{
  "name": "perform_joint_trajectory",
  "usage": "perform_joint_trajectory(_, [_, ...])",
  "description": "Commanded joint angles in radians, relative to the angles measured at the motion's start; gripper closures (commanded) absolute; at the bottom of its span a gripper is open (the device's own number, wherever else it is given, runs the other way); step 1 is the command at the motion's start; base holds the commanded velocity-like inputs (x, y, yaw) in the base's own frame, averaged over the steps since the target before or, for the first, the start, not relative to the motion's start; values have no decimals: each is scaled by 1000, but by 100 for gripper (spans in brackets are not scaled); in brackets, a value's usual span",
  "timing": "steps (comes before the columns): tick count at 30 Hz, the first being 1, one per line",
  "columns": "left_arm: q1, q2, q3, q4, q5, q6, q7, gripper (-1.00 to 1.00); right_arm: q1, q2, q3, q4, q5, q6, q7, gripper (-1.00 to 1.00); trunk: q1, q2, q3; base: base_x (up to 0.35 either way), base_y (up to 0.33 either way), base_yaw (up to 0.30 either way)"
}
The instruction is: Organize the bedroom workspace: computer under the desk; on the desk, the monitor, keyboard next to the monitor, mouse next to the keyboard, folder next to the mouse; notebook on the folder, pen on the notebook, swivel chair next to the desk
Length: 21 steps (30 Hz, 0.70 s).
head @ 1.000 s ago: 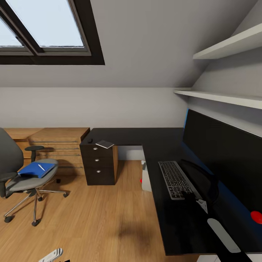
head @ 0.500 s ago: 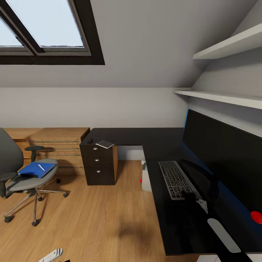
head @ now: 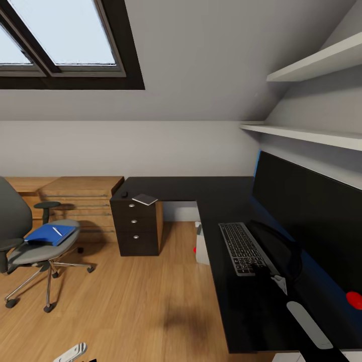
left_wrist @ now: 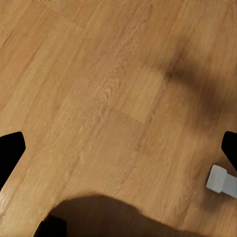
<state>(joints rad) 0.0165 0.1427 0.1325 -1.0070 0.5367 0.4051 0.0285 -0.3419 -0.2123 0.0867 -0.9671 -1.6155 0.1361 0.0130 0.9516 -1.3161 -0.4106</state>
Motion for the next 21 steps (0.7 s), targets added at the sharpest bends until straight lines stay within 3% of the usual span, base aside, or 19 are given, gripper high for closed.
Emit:
perform_joint_trajectory(1, [0,0,1,-2,9,5,3,-100,0,-1,4,2,-4,0,-38,100,0,0,-1,181,0,0])
perform_joint_trajectory(21, [0,0,1,-2,11,6,2,-100,0,-1,2,2,-4,-1,-42,100,0,0,-1,34,0,0])
